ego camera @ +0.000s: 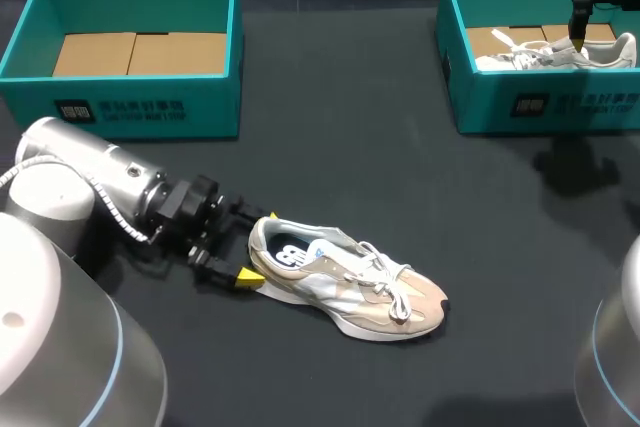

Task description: Take the shoe out of the shoebox, open the shoe tongue, remove and reinsert the insole, then place the shoe into the shoebox

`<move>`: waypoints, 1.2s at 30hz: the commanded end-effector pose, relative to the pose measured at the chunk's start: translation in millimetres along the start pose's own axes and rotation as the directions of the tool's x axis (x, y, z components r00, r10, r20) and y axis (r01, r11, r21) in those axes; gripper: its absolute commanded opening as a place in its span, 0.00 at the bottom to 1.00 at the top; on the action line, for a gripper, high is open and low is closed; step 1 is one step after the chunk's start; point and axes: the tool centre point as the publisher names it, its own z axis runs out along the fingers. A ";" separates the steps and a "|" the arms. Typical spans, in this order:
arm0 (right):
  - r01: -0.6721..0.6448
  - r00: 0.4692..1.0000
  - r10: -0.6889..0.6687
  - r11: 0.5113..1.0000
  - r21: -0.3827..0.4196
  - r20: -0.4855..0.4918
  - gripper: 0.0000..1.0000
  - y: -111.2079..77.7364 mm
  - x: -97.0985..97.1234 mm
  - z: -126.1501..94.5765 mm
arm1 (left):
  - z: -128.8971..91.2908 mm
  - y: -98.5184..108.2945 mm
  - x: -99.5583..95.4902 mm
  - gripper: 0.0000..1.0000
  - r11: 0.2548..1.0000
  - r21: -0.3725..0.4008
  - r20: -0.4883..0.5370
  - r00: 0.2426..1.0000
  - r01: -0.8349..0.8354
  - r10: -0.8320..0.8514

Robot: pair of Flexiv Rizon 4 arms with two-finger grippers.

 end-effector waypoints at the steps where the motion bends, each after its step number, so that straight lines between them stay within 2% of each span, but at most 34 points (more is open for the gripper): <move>1: 0.000 1.000 0.000 1.000 -0.001 0.000 1.00 -0.4 0.0 0.2 | 7.1 2.6 -4.7 1.00 1.000 0.001 -0.017 1.000 -0.001 0.001; 20: 0.000 1.000 0.000 1.000 -0.001 0.000 1.00 -0.4 0.0 0.2 | 27.1 1.2 6.9 1.00 1.000 0.004 -0.075 0.997 -0.005 0.006; 21: 0.000 1.000 0.000 1.000 -0.001 0.000 1.00 -0.4 0.0 0.2 | 27.6 1.2 7.1 0.76 1.000 0.004 -0.075 0.997 -0.005 0.005; 22: 0.000 1.000 0.000 1.000 -0.001 0.000 1.00 -0.4 0.0 0.2 | 28.0 1.2 7.1 0.42 1.000 0.004 -0.073 0.997 -0.004 0.005; 23: 0.000 1.000 0.000 1.000 -0.001 0.000 1.00 -0.4 0.0 0.2 | 28.4 1.2 7.2 0.13 1.000 0.005 -0.071 0.997 -0.004 0.004; 24: 0.000 1.000 0.000 1.000 -0.001 0.000 1.00 -0.4 0.0 0.2 | 28.7 1.2 7.2 0.00 1.000 0.006 -0.069 0.998 -0.004 0.004; 29: 0.000 1.000 0.000 1.000 -0.001 0.000 1.00 -0.4 0.0 0.2 | 30.5 -0.7 7.9 0.00 1.000 0.025 -0.036 0.999 0.006 -0.005; 36: 0.000 1.000 0.000 1.000 -0.001 0.000 1.00 -0.4 0.0 0.2 | 41.1 -8.0 5.8 0.00 0.999 0.050 0.064 0.998 0.016 -0.019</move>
